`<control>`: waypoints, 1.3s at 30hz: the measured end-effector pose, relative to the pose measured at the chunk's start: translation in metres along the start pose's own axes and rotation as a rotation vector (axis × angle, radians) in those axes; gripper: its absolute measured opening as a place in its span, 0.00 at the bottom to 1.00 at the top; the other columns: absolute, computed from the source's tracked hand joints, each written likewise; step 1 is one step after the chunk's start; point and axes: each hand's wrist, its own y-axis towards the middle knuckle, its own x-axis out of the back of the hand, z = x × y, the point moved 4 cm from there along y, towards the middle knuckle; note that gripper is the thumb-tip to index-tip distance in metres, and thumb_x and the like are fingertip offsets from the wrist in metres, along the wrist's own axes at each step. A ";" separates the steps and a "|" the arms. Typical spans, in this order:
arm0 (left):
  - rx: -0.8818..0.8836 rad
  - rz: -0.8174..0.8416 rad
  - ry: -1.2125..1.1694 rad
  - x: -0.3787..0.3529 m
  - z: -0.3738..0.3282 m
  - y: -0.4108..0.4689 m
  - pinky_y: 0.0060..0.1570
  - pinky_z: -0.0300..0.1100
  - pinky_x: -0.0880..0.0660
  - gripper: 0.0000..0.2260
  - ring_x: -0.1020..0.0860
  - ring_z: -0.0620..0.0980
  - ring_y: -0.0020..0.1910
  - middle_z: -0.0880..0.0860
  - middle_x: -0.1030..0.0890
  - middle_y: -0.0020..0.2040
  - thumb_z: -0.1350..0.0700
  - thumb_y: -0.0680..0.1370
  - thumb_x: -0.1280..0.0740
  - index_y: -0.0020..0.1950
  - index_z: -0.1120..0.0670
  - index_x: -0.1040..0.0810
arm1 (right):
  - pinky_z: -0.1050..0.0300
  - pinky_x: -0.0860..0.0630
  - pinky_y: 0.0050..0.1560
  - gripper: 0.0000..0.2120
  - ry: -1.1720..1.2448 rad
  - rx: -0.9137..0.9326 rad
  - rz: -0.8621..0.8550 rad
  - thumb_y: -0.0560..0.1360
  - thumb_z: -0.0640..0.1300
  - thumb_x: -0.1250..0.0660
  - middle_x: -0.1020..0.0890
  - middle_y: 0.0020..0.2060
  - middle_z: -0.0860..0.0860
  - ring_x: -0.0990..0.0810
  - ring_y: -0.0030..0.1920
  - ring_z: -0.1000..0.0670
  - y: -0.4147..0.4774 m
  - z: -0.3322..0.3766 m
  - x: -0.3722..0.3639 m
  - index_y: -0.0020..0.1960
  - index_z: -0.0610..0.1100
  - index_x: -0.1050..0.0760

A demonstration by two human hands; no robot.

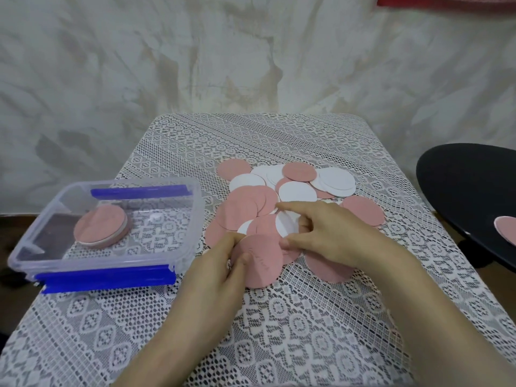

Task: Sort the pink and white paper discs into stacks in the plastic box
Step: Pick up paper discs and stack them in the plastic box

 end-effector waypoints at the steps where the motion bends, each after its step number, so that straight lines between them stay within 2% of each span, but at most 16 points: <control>1: 0.001 -0.003 -0.006 0.000 0.001 0.000 0.33 0.48 0.27 0.05 0.27 0.43 0.28 0.42 0.23 0.29 0.52 0.83 0.39 0.51 0.43 0.25 | 0.62 0.36 0.38 0.34 -0.009 0.001 0.004 0.71 0.59 0.25 0.25 0.35 0.58 0.26 0.39 0.59 0.000 0.001 0.000 0.74 0.65 0.33; 3: -0.004 -0.014 -0.012 -0.001 0.002 0.000 0.33 0.50 0.28 0.05 0.28 0.45 0.28 0.43 0.24 0.29 0.52 0.83 0.39 0.50 0.44 0.25 | 0.62 0.36 0.38 0.33 -0.077 0.006 -0.025 0.69 0.60 0.27 0.27 0.35 0.58 0.27 0.41 0.56 0.000 0.002 -0.003 0.73 0.67 0.32; 5: 0.000 -0.023 -0.024 -0.001 0.003 0.000 0.32 0.50 0.30 0.05 0.28 0.46 0.27 0.45 0.25 0.28 0.53 0.83 0.39 0.48 0.45 0.25 | 0.60 0.34 0.39 0.30 -0.099 0.005 -0.045 0.69 0.60 0.27 0.25 0.36 0.58 0.25 0.43 0.53 0.001 0.005 -0.005 0.69 0.66 0.30; 9: 0.032 -0.018 -0.079 -0.001 0.003 0.000 0.29 0.45 0.31 0.06 0.29 0.45 0.25 0.47 0.27 0.26 0.55 0.83 0.39 0.48 0.49 0.25 | 0.52 0.27 0.41 0.19 0.037 -0.017 -0.056 0.68 0.55 0.25 0.19 0.37 0.53 0.20 0.40 0.50 0.007 0.005 -0.005 0.55 0.60 0.30; 11: 0.042 -0.016 -0.092 -0.001 0.002 0.000 0.29 0.43 0.31 0.06 0.29 0.45 0.25 0.47 0.28 0.26 0.56 0.83 0.39 0.48 0.50 0.25 | 0.51 0.25 0.41 0.15 0.123 -0.033 -0.097 0.70 0.54 0.25 0.19 0.35 0.52 0.21 0.38 0.48 0.012 0.007 -0.002 0.49 0.56 0.29; 14: 0.059 -0.008 -0.126 -0.001 0.001 0.000 0.27 0.41 0.32 0.06 0.30 0.44 0.24 0.47 0.29 0.25 0.57 0.83 0.39 0.49 0.51 0.24 | 0.56 0.35 0.33 0.12 0.228 -0.072 -0.198 0.73 0.54 0.26 0.25 0.24 0.58 0.28 0.28 0.56 0.019 0.006 0.003 0.43 0.50 0.27; 17: 0.074 0.001 -0.142 0.000 0.001 0.001 0.25 0.37 0.33 0.06 0.31 0.42 0.22 0.46 0.28 0.25 0.56 0.83 0.39 0.49 0.51 0.24 | 0.57 0.40 0.32 0.10 0.345 -0.106 -0.274 0.74 0.54 0.27 0.30 0.19 0.57 0.33 0.21 0.58 0.023 0.002 0.005 0.40 0.52 0.26; 20: 0.091 0.006 -0.169 0.001 0.001 0.001 0.24 0.36 0.34 0.07 0.31 0.41 0.21 0.46 0.27 0.25 0.56 0.84 0.39 0.48 0.49 0.24 | 0.59 0.40 0.29 0.07 0.474 -0.122 -0.331 0.76 0.52 0.29 0.31 0.21 0.56 0.36 0.20 0.57 0.023 0.003 0.003 0.41 0.51 0.22; 23: 0.101 0.012 -0.197 0.000 0.000 0.002 0.23 0.36 0.33 0.08 0.30 0.42 0.21 0.46 0.26 0.25 0.55 0.84 0.40 0.49 0.46 0.23 | 0.65 0.44 0.20 0.07 0.783 -0.136 -0.343 0.79 0.48 0.30 0.30 0.24 0.52 0.39 0.19 0.58 0.019 0.006 0.004 0.43 0.47 0.19; 25: 0.098 0.011 -0.207 0.000 0.000 0.003 0.24 0.38 0.33 0.09 0.30 0.43 0.21 0.47 0.26 0.26 0.54 0.84 0.41 0.50 0.43 0.23 | 0.64 0.51 0.22 0.07 0.997 -0.151 -0.316 0.79 0.45 0.29 0.31 0.27 0.50 0.42 0.21 0.56 0.014 0.009 0.006 0.42 0.48 0.20; 27: 0.099 0.003 -0.214 -0.001 0.001 0.004 0.24 0.40 0.33 0.10 0.31 0.43 0.21 0.49 0.26 0.26 0.54 0.84 0.41 0.51 0.42 0.23 | 0.61 0.52 0.26 0.06 1.087 -0.145 -0.234 0.78 0.45 0.29 0.31 0.29 0.50 0.41 0.24 0.54 0.009 0.010 0.007 0.42 0.46 0.21; 30: 0.106 0.000 -0.237 -0.001 0.002 0.004 0.25 0.42 0.32 0.13 0.30 0.45 0.22 0.55 0.24 0.28 0.53 0.85 0.43 0.50 0.37 0.23 | 0.63 0.42 0.25 0.06 0.949 -0.094 -0.065 0.78 0.45 0.29 0.27 0.28 0.49 0.33 0.25 0.53 -0.003 0.012 0.003 0.46 0.43 0.21; 32: 0.122 -0.006 -0.277 0.000 0.002 0.003 0.23 0.40 0.32 0.15 0.29 0.46 0.22 0.57 0.23 0.29 0.52 0.85 0.44 0.49 0.34 0.23 | 0.59 0.35 0.28 0.06 0.822 -0.059 -0.026 0.78 0.46 0.29 0.20 0.31 0.43 0.24 0.27 0.48 -0.012 0.015 -0.002 0.46 0.42 0.20; 34: 0.140 -0.010 -0.344 0.003 0.002 0.002 0.23 0.41 0.33 0.14 0.29 0.48 0.24 0.55 0.23 0.29 0.50 0.85 0.44 0.50 0.34 0.22 | 0.57 0.33 0.28 0.04 0.751 -0.044 -0.044 0.78 0.45 0.28 0.18 0.37 0.41 0.21 0.28 0.47 -0.022 0.018 -0.008 0.48 0.45 0.19; 36: 0.116 0.020 -0.358 0.003 -0.001 -0.001 0.26 0.41 0.31 0.11 0.28 0.48 0.26 0.53 0.23 0.30 0.47 0.84 0.43 0.54 0.36 0.22 | 0.55 0.29 0.28 0.02 0.660 -0.038 -0.110 0.78 0.47 0.28 0.18 0.37 0.48 0.20 0.28 0.48 -0.032 0.023 -0.015 0.47 0.50 0.19; 39: 0.017 0.052 -0.269 0.001 -0.006 -0.009 0.31 0.42 0.27 0.07 0.26 0.43 0.29 0.45 0.22 0.31 0.50 0.82 0.38 0.57 0.39 0.23 | 0.43 0.19 0.40 0.05 0.544 -0.016 -0.210 0.78 0.51 0.29 0.19 0.37 0.50 0.18 0.31 0.48 -0.049 0.028 -0.026 0.45 0.51 0.21</control>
